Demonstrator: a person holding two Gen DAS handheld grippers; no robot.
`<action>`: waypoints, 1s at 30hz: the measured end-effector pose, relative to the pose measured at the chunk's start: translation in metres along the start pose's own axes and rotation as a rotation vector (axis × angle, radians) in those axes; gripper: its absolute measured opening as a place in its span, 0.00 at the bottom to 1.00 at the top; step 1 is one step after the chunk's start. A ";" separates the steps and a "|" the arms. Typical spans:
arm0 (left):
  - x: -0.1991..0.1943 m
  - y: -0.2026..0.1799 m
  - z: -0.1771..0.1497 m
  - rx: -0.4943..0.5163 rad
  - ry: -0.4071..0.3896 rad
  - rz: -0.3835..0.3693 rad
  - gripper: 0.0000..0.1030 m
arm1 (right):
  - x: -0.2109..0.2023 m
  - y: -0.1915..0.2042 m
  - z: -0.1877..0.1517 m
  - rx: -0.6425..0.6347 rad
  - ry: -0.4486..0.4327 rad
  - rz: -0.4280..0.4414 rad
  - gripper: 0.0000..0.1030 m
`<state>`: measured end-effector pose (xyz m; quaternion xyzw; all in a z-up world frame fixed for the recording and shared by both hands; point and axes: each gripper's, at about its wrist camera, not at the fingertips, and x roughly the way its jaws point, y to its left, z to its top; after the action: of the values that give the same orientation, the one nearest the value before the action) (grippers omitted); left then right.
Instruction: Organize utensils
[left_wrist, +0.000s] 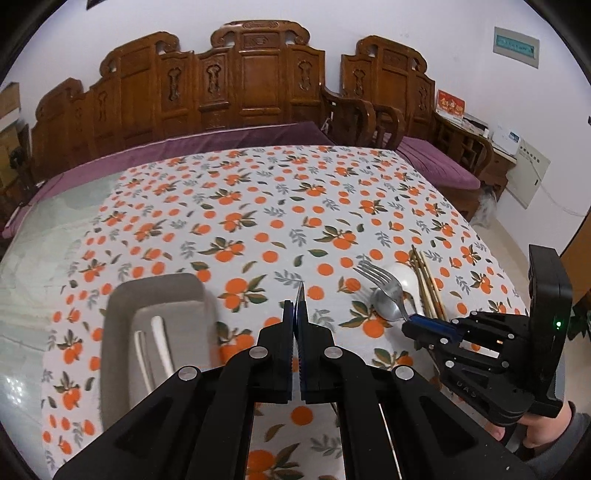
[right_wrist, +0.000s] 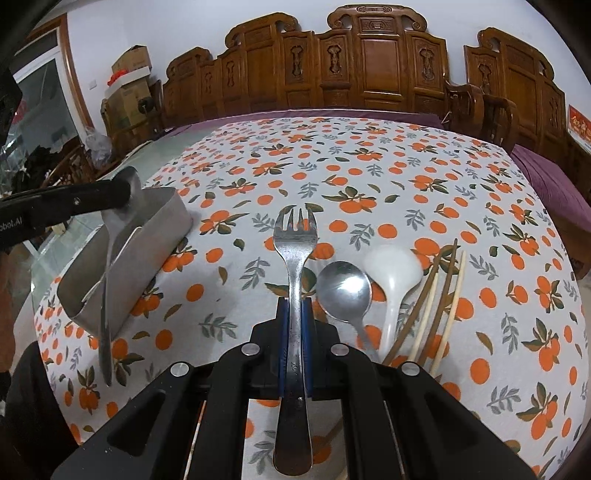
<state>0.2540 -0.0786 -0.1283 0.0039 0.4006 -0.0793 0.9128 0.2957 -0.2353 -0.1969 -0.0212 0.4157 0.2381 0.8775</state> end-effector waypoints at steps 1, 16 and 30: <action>-0.002 0.003 0.000 -0.002 -0.002 0.004 0.01 | -0.001 0.003 0.000 -0.002 -0.002 0.003 0.08; -0.024 0.054 0.003 -0.030 -0.007 0.058 0.01 | -0.016 0.052 0.008 -0.038 -0.044 0.073 0.08; -0.023 0.099 -0.004 -0.026 0.035 0.144 0.01 | -0.027 0.084 0.011 -0.065 -0.072 0.113 0.08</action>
<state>0.2506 0.0230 -0.1195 0.0225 0.4164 -0.0082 0.9089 0.2522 -0.1693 -0.1564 -0.0174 0.3764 0.3014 0.8759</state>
